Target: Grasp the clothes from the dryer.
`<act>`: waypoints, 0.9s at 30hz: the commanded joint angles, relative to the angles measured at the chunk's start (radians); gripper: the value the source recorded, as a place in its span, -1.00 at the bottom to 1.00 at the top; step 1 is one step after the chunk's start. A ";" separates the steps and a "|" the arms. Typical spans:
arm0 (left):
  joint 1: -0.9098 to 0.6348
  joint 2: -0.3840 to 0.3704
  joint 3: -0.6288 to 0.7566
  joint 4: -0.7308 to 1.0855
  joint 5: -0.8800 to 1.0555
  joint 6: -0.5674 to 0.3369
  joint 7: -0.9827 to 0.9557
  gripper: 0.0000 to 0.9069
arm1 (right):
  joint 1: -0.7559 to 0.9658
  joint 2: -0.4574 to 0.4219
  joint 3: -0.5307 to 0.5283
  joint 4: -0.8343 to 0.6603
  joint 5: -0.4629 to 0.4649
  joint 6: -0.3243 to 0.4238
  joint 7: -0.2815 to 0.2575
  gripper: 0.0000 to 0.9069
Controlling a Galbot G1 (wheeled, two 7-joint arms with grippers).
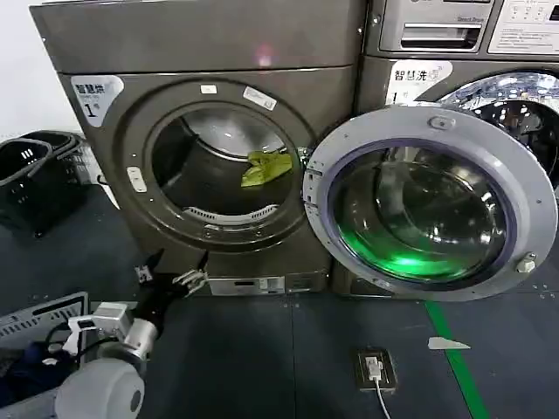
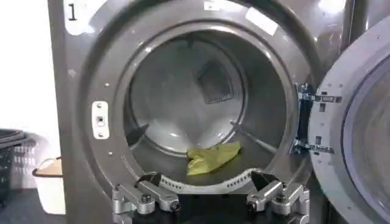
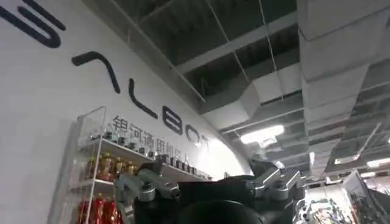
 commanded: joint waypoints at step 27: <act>-0.040 0.002 -0.005 0.023 -0.035 0.013 0.002 1.00 | -0.017 0.013 0.012 0.031 0.001 0.009 -0.022 1.00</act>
